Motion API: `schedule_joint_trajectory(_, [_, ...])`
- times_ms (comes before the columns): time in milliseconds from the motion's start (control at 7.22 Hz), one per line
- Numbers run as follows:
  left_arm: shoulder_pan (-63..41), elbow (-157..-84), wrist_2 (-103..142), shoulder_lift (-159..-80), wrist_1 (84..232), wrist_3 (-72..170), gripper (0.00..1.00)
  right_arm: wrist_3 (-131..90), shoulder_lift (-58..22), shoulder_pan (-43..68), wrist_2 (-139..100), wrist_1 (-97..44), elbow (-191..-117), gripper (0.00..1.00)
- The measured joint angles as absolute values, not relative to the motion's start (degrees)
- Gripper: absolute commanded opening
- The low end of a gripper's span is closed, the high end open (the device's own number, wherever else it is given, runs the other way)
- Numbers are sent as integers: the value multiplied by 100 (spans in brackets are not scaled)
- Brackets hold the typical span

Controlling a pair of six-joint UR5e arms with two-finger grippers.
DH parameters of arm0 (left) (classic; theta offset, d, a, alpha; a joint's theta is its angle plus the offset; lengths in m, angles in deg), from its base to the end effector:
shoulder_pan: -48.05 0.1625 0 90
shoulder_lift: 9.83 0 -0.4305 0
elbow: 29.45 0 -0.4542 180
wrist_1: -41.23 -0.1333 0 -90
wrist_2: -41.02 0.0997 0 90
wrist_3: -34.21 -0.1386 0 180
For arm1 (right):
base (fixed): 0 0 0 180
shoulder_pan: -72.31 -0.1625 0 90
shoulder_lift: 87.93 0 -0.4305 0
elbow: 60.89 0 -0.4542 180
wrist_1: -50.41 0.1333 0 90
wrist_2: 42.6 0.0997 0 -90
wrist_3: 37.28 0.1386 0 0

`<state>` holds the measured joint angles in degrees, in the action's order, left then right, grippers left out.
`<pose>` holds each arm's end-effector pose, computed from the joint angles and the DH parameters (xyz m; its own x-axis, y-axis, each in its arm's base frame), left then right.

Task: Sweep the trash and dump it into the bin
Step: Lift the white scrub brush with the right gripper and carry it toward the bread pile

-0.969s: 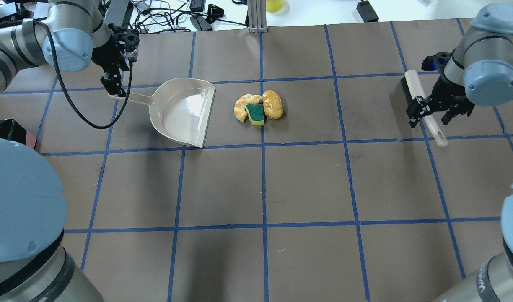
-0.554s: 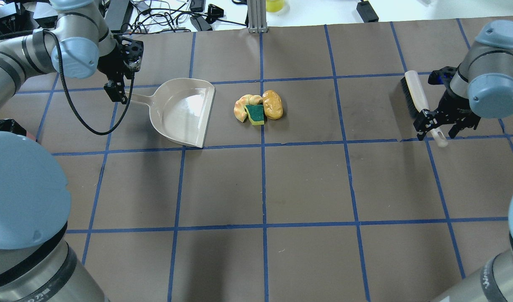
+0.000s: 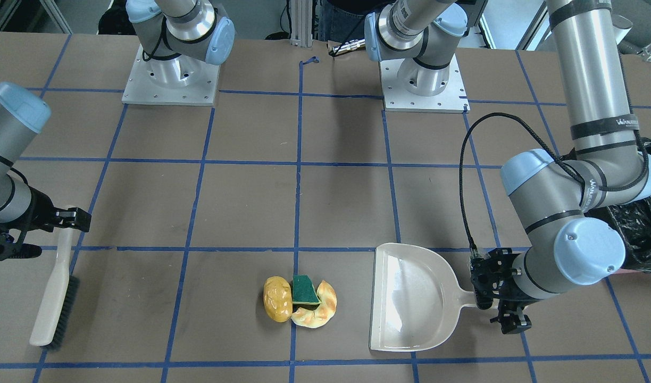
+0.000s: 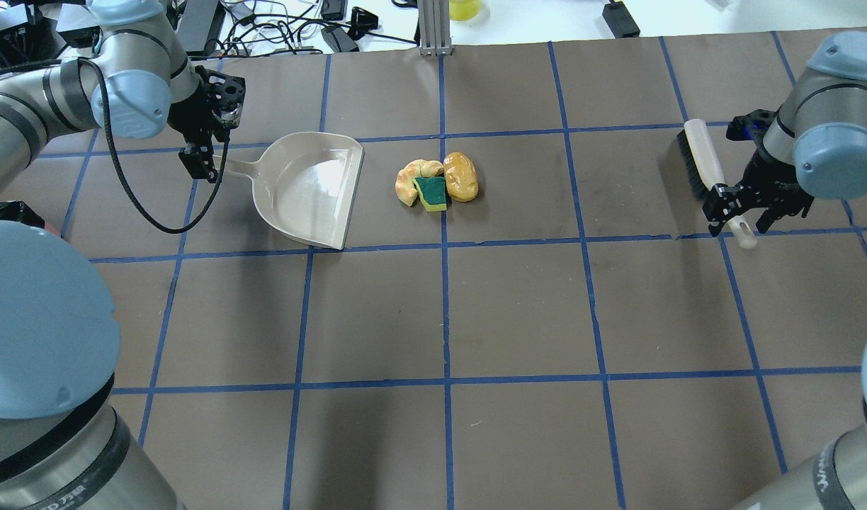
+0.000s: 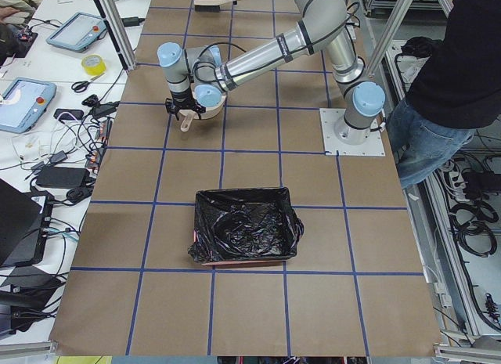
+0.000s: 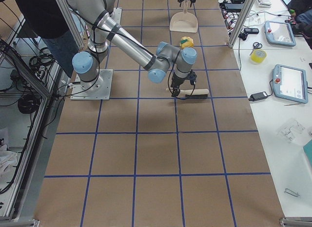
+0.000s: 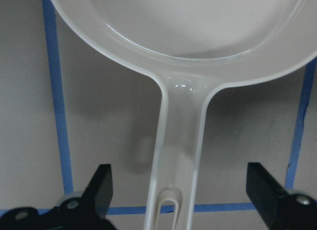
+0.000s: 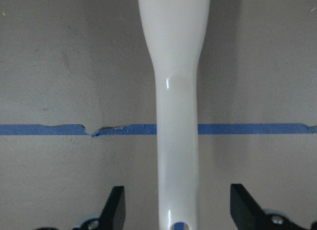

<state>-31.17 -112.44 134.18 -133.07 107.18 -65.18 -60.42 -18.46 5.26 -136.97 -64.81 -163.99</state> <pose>0.0145 -0.7483 0.1797 -0.0243 0.9986 0.0465 0.9986 0.0221 0.0481 -0.1239 -0.6073 0.1628 -0.9999 -0.0099 0.0118 -0.0078 0.9864 0.1641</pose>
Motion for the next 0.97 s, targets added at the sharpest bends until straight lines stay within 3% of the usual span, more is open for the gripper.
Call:
schedule_joint_trajectory(138, [-3116,-11287,13414,-13310,10691,-6511,93,-6035,-1844,526,-13693,-6492,-16399,26])
schedule_joint_trajectory(415, [-3108,-11407,13411,-13300,10674,-6481,83,-6023,-1841,525,-13691,-6493,-16399,16])
schedule_joint_trajectory(692, [-3100,-11456,13425,-13239,10671,-6447,83,-6012,-1838,526,-13692,-6491,-16393,15])
schedule_joint_trajectory(969, [-3097,-11466,13433,-13205,10671,-6439,83,-5934,-1792,494,-13688,-6489,-16370,3])
